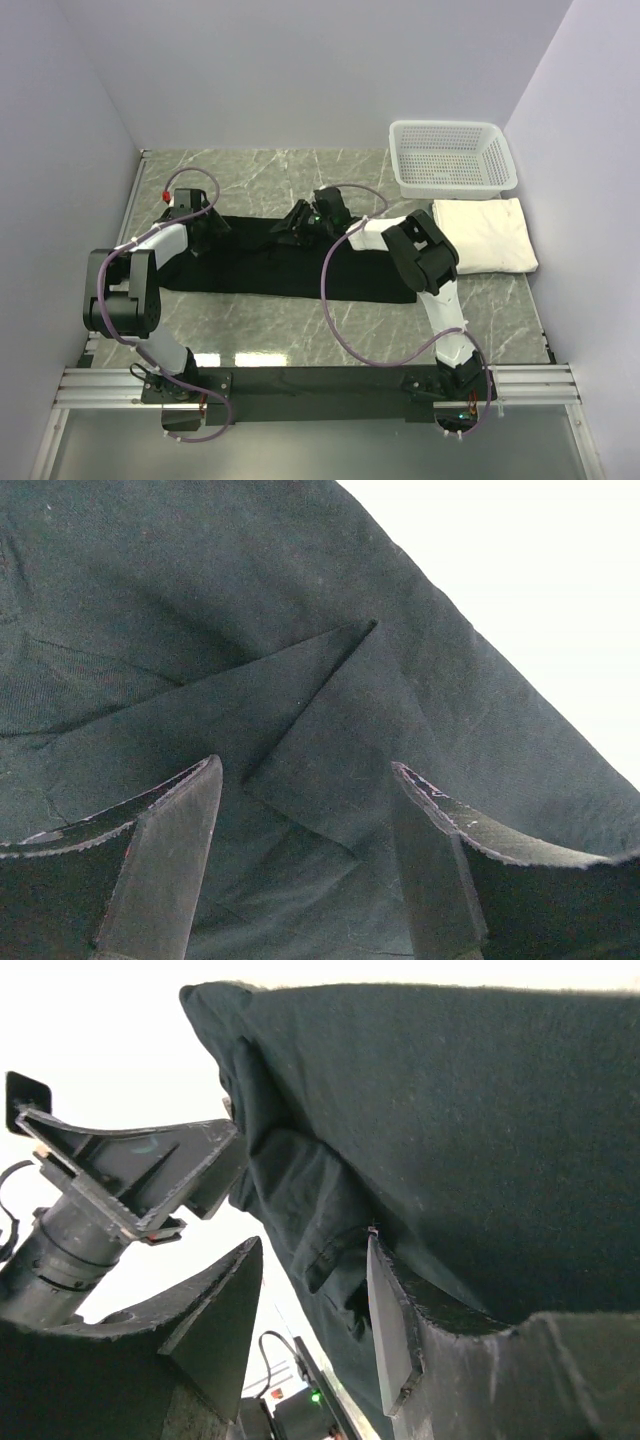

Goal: Fold and stack the t-shirts
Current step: Fold the tshirt

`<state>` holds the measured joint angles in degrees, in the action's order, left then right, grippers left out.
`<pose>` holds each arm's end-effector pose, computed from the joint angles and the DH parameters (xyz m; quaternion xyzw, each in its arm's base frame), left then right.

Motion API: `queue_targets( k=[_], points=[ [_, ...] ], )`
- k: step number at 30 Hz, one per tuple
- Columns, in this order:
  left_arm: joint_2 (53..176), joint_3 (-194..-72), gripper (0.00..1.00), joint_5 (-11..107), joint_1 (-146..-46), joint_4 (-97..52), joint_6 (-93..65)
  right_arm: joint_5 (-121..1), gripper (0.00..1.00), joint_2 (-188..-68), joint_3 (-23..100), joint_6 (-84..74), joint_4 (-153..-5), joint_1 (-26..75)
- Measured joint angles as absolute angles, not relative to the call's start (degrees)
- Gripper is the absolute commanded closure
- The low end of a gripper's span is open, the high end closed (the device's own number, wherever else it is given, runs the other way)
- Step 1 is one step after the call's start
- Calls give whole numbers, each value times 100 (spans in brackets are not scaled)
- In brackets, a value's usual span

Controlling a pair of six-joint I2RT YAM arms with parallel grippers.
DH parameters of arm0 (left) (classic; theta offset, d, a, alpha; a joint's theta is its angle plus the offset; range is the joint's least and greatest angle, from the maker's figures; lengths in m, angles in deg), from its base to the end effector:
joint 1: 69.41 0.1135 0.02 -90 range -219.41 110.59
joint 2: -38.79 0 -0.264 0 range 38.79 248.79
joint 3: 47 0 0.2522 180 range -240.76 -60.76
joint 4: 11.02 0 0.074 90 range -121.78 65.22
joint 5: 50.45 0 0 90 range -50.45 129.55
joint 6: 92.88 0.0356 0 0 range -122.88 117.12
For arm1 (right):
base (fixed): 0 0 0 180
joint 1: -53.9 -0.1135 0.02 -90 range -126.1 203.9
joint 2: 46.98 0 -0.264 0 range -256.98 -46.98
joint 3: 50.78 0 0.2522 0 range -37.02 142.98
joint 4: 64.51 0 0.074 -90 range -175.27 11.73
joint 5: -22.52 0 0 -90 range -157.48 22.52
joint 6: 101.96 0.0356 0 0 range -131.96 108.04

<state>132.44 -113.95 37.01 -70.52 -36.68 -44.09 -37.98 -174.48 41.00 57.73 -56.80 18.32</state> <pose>0.3290 -0.0048 0.1769 -0.3311 0.8865 -0.0969 0.3083 0.3787 0.2925 0.1264 0.1178 0.8310 0.5283 0.1288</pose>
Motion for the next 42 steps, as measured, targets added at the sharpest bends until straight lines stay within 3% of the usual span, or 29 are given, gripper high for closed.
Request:
queue_targets(
  k=[10, 23, 42],
  points=[
    [13227, -11581, 32, 3712, -7052, -3913, -4564, -3768, 50, -17477, 4148, 5802, -5760, 1765],
    [13213, -11922, 46, 3694, -7141, -4162, -4710, -3761, 52, -17485, 4264, 5852, -5870, 1701],
    [13994, -12158, 52, 3657, -7192, -4171, -4719, -3741, 58, -17671, 4307, 5902, -5970, 1653]
  ],
)
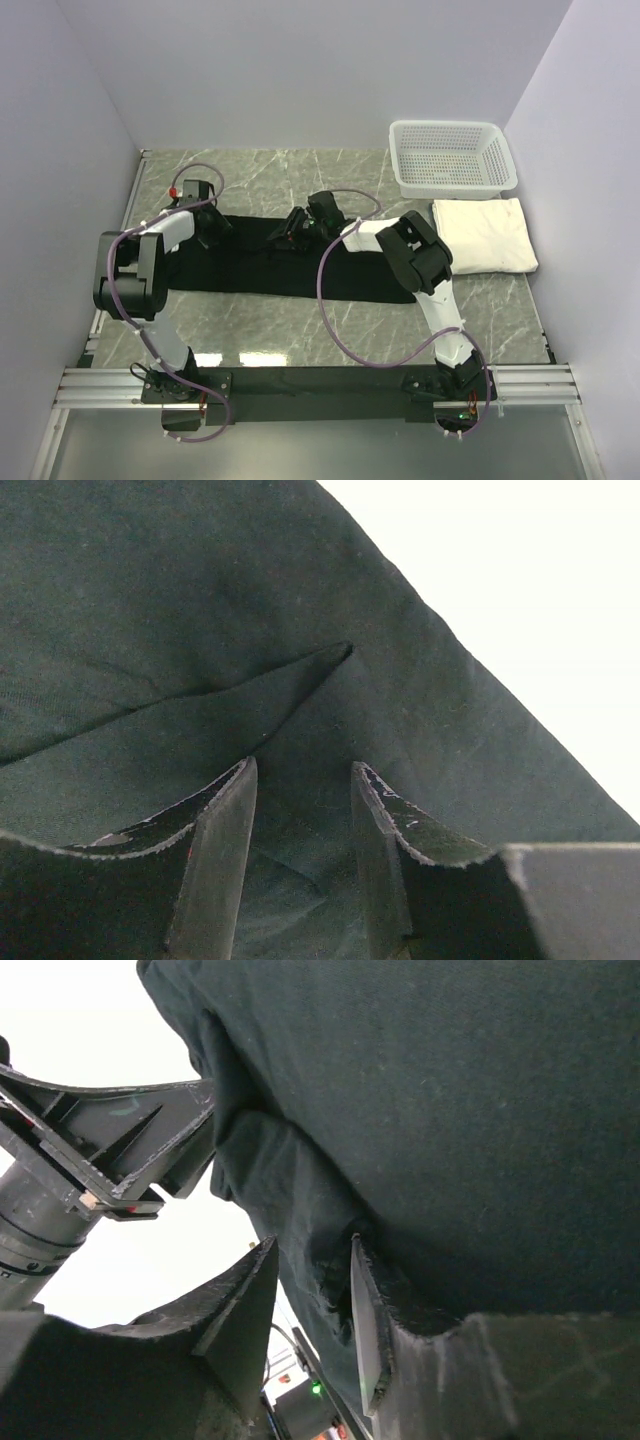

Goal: Fold and stack the t-shirts
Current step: Fold the tshirt

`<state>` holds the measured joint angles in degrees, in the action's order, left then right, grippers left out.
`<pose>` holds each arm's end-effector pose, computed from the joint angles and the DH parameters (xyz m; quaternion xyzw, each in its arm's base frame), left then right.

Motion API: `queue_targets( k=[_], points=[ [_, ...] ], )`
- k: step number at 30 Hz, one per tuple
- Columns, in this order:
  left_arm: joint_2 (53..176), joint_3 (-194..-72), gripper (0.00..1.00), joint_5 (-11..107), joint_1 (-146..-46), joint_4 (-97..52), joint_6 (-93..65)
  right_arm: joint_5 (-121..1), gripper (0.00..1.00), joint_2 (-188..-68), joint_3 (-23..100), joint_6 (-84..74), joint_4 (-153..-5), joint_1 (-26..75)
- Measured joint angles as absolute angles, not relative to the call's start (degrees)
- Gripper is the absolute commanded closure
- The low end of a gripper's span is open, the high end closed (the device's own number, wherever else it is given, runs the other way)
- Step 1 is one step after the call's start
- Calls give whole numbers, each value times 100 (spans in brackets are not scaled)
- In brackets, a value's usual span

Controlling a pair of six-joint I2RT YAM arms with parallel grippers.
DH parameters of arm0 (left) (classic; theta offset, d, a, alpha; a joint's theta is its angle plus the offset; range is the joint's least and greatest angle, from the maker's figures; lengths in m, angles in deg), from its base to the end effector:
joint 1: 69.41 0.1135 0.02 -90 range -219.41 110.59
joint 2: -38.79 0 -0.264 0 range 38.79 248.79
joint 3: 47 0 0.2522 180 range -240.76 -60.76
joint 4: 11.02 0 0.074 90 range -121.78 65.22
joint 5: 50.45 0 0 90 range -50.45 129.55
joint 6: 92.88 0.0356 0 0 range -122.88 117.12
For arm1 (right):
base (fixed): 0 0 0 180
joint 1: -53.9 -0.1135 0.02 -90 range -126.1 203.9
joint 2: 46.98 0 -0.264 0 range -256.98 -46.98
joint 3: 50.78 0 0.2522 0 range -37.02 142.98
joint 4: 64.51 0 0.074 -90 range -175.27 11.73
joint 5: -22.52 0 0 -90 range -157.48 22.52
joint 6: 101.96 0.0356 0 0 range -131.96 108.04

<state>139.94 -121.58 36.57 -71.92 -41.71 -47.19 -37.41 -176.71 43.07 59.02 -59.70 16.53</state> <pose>0.3556 -0.0137 0.1676 -0.3490 0.8934 -0.0890 0.2685 0.3729 0.3073 0.1146 0.1210 0.8418 0.5174 0.0949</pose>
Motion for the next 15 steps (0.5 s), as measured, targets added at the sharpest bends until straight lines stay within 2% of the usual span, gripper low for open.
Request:
queue_targets(
  k=[3, 4, 6, 7, 8, 15],
  points=[
    [14042, -12193, 54, 3618, -7192, -4160, -4732, -3737, 66, -17735, 4340, 5898, -5988, 1653],
    [14055, -12200, 55, 3600, -7192, -4156, -4739, -3737, 75, -17752, 4342, 5896, -5992, 1653],
    [14068, -12215, 55, 3559, -7194, -4158, -4761, -3737, 83, -17763, 4342, 5891, -6016, 1653],
    [14070, -12217, 56, 3541, -7194, -4158, -4769, -3735, 94, -17763, 4342, 5882, -6027, 1653],
    [14070, -12217, 56, 3515, -7194, -4162, -4782, -3735, 99, -17763, 4342, 5865, -6025, 1653],
    [14068, -12217, 58, 3340, -7196, -4202, -4931, -3783, 100, -17726, 4292, 5659, -6042, 1653]
  ],
)
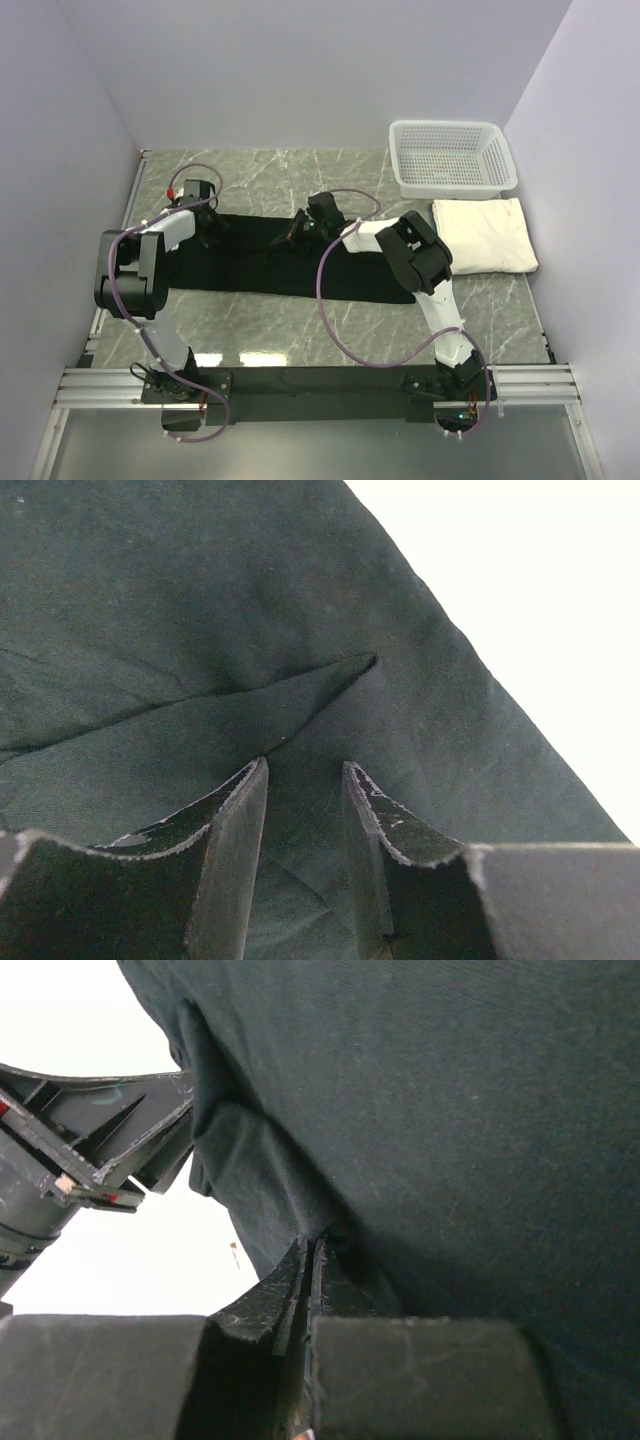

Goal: Fold and stack the t-shirts
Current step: Fold the tshirt

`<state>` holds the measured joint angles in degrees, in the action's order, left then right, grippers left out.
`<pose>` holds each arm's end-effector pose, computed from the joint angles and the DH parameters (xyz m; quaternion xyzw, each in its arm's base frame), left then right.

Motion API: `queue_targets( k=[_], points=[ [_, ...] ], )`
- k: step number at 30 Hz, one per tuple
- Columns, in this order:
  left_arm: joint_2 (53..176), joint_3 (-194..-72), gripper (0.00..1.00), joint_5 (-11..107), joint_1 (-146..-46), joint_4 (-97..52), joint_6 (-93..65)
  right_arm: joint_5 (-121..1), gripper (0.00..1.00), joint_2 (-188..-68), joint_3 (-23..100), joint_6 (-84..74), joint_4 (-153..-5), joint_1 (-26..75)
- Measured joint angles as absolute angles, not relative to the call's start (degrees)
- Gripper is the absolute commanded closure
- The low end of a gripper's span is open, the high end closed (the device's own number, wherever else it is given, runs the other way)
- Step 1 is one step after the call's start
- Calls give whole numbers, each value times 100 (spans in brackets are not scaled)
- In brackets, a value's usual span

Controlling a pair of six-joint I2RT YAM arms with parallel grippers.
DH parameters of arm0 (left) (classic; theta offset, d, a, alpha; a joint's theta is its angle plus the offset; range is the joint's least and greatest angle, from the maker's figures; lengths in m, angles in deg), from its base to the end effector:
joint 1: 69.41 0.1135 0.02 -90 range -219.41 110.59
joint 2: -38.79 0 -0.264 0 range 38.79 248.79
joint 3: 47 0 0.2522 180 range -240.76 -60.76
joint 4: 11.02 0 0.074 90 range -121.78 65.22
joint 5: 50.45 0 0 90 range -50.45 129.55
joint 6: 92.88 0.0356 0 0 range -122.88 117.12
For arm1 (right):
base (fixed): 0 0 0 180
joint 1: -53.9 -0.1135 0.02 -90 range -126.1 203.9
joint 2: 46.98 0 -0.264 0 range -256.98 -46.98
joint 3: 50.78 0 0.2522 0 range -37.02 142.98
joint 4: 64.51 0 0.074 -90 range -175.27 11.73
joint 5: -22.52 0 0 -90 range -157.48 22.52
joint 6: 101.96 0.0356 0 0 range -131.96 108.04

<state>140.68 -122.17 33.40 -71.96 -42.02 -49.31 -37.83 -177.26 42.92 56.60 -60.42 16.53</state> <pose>0.3579 -0.0121 0.1660 -0.3722 0.8842 -0.0682 0.2740 0.3721 0.3064 0.1082 0.1093 0.8494 0.5063 0.1010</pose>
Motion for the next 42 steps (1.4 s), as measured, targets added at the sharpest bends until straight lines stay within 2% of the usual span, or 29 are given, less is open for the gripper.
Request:
queue_targets(
  k=[13, 21, 23, 24, 26, 27, 28, 34, 42],
  points=[
    [14068, -12217, 62, 3093, -7143, -4300, -5283, -4126, 100, -17129, 3645, 5032, -5787, 1653],
    [14070, -12217, 59, 3071, -7133, -4306, -5467, -4321, 96, -17127, 3525, 4827, -5782, 1649],
    [14068, -12221, 54, 3071, -7133, -4289, -5469, -4399, 92, -17127, 3529, 4733, -5811, 1649],
    [14068, -12230, 52, 3067, -7130, -4289, -5462, -4432, 85, -17127, 3529, 4685, -5826, 1649],
    [14068, -12250, 43, 3069, -7119, -4315, -5440, -4526, 78, -17127, 3529, 4536, -5940, 1651],
    [14062, -12274, 40, 3069, -7111, -4331, -5432, -4567, 69, -17116, 3531, 4442, -6034, 1653],
    [14055, -12307, 33, 3067, -7106, -4346, -5416, -4602, 65, -17085, 3529, 4352, -6152, 1655],
    [13522, -12534, 12, 2947, -7126, -4639, -5300, -5175, 50, -16224, 3527, 3327, -7308, 1721],
    [12851, -12890, 12, 2444, -7790, -5146, -5265, -6216, 50, -14535, 3188, 1741, -8943, 1769]
  ],
)
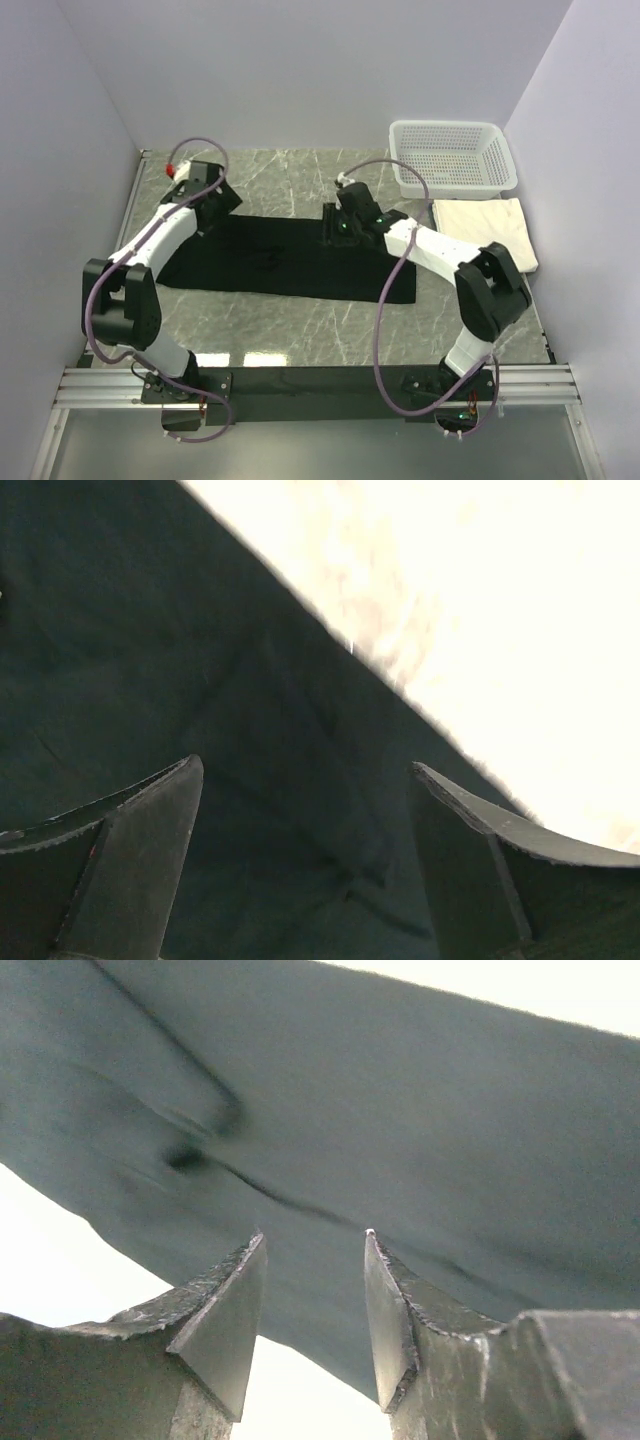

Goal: Fold and stack the t-shirts
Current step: Fold the tshirt

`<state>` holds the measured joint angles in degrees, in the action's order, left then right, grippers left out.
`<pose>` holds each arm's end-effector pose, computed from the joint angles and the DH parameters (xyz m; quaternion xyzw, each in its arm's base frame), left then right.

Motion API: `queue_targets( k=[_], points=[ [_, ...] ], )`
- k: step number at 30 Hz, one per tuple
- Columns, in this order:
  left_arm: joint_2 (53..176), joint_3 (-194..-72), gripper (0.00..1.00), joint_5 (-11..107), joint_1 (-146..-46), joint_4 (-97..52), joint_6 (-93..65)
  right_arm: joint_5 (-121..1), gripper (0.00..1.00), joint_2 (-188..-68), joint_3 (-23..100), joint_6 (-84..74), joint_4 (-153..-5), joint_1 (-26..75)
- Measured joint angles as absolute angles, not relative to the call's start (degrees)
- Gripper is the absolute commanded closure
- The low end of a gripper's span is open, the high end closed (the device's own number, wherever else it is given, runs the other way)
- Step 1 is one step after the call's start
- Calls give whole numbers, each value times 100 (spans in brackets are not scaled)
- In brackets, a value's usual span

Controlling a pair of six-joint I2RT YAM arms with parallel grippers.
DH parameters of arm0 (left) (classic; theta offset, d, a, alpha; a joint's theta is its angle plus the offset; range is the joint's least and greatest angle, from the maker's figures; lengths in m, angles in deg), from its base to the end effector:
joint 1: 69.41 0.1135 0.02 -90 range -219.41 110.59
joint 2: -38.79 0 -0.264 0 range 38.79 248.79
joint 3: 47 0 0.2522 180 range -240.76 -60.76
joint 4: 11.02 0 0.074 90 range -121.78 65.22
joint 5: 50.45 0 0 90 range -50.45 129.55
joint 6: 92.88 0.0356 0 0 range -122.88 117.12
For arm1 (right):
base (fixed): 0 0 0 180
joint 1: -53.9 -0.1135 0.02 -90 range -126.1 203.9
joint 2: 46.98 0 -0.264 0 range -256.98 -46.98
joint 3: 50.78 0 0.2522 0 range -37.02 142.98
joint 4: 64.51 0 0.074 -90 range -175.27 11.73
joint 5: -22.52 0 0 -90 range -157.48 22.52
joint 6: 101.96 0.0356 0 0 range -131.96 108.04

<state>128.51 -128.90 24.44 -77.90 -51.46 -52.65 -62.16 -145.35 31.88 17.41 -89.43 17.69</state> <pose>0.3383 -0.0411 0.2623 -0.3703 0.8503 -0.0646 0.3683 0.3081 0.2297 0.2351 -0.0735 0.9049 0.2614 0.3279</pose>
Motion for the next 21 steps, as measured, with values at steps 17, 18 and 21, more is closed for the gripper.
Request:
queue_targets(
  k=[17, 18, 21],
  points=[
    [14363, -12812, 19, 2365, -8236, -5301, -5399, -6817, 53, -14484, 2058, 735, -10462, 1765],
    [14420, -12886, 19, 2346, -8241, -5264, -5368, -6768, 54, -14484, 2058, 678, -10484, 1756],
    [14783, -13308, 19, 2271, -8236, -5358, -5182, -6537, 53, -14489, 2065, 519, -10554, 1682]
  ],
)
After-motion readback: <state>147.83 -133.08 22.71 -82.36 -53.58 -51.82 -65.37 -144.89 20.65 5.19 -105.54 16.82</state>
